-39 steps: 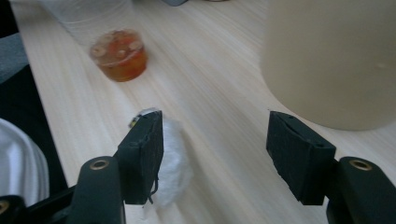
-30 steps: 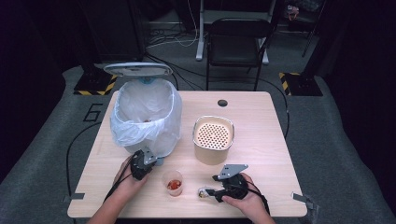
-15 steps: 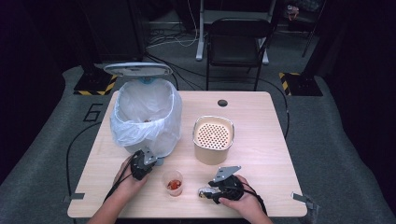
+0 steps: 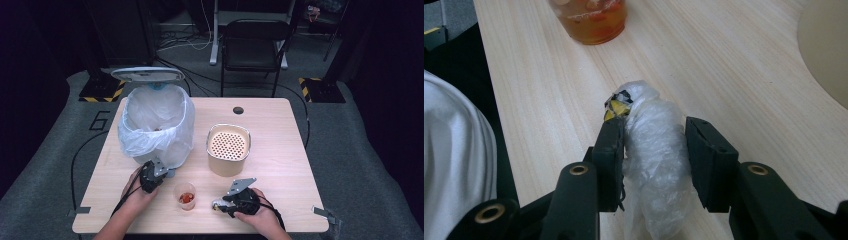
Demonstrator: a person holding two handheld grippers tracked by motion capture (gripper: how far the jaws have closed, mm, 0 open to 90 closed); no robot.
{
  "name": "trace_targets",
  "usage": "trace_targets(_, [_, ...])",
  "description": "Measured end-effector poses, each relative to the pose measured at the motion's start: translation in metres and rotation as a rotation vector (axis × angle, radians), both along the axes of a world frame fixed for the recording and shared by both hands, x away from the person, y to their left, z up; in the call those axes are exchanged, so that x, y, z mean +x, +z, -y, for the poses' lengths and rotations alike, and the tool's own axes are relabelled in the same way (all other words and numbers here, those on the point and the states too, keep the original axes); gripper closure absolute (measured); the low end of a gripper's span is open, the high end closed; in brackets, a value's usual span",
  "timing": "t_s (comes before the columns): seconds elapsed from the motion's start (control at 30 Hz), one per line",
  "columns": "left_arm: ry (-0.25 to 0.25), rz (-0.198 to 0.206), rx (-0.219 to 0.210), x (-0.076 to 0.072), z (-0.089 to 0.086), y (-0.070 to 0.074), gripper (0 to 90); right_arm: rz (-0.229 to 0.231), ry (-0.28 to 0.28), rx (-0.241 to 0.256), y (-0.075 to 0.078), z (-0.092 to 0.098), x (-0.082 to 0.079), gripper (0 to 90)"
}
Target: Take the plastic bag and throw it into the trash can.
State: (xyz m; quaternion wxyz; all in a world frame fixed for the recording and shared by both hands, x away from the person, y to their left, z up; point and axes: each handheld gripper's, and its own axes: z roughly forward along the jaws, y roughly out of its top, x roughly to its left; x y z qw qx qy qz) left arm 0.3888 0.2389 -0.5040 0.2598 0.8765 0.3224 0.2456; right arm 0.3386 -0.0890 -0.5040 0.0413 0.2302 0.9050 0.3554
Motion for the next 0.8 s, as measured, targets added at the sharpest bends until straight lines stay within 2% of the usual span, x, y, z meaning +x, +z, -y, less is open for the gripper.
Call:
trace_targets(0.03, [0.006,0.0,-0.004,0.0,0.0,0.0,90.0,0.005,-0.002,0.0,0.0,0.0,0.0,60.8])
trace_targets(0.07, [-0.022,0.007,0.024,0.001,-0.001,0.001,90.0,0.005,0.001,-0.004,0.001,0.0,0.0,61.0])
trace_targets(0.1, [0.028,-0.006,-0.025,-0.002,0.002,-0.001,90.0,0.006,-0.004,0.003,0.001,0.0,0.0,61.1])
trace_targets(0.13, [0.031,-0.008,-0.027,-0.002,0.002,-0.001,90.0,0.01,-0.003,0.002,0.003,0.001,0.0,61.2])
trace_targets(0.17, [0.001,-0.02,-0.013,-0.001,0.001,0.0,90.0,0.008,-0.01,0.014,0.004,0.002,0.0,61.2])
trace_targets(0.27, [0.034,-0.008,-0.031,-0.002,0.002,-0.002,90.0,0.008,-0.02,0.032,0.009,0.003,-0.001,61.2])
trace_targets(0.3, [-0.035,0.012,0.035,0.002,-0.002,0.002,90.0,-0.001,-0.035,0.042,0.013,0.004,-0.002,61.2])
trace_targets(0.33, [0.011,-0.012,-0.021,-0.001,0.001,-0.001,90.0,-0.001,-0.035,0.042,0.013,0.004,-0.002,61.2])
trace_targets(0.37, [0.028,-0.008,-0.028,-0.002,0.002,-0.001,90.0,0.008,-0.024,0.032,0.015,0.006,-0.001,61.2])
trace_targets(0.43, [0.025,-0.009,-0.027,-0.002,0.002,-0.001,90.0,0.004,-0.043,0.038,0.019,0.006,-0.002,61.3])
trace_targets(0.47, [0.02,-0.019,-0.016,-0.002,0.001,0.0,90.0,0.005,-0.045,0.031,0.025,0.007,-0.002,61.4])
trace_targets(0.53, [0.028,-0.018,-0.024,-0.002,0.001,-0.001,90.0,0.014,-0.035,0.03,0.027,0.007,-0.001,61.4])
trace_targets(0.57, [0.017,-0.015,-0.013,-0.001,0.001,0.0,90.0,0.021,-0.029,0.028,0.035,0.007,0.0,61.5])
trace_targets(0.6, [0.017,-0.015,-0.013,-0.001,0.001,0.0,90.0,0.021,-0.029,0.028,0.035,0.007,0.0,61.5])
trace_targets(0.63, [0.016,-0.022,-0.02,-0.001,0.001,0.0,90.0,0.034,-0.029,0.028,0.044,0.007,0.001,61.5])
trace_targets(0.67, [0.017,-0.001,-0.014,-0.001,0.001,-0.001,90.0,0.034,-0.029,0.028,0.044,0.007,0.001,61.5])
trace_targets(0.7, [0.012,0.001,-0.006,0.0,0.0,0.0,90.0,0.038,-0.029,0.033,0.054,0.007,0.004,61.5])
trace_targets(0.8, [0.012,0.003,-0.006,0.0,0.0,0.0,90.0,0.039,-0.031,0.043,0.063,0.007,0.006,61.6])
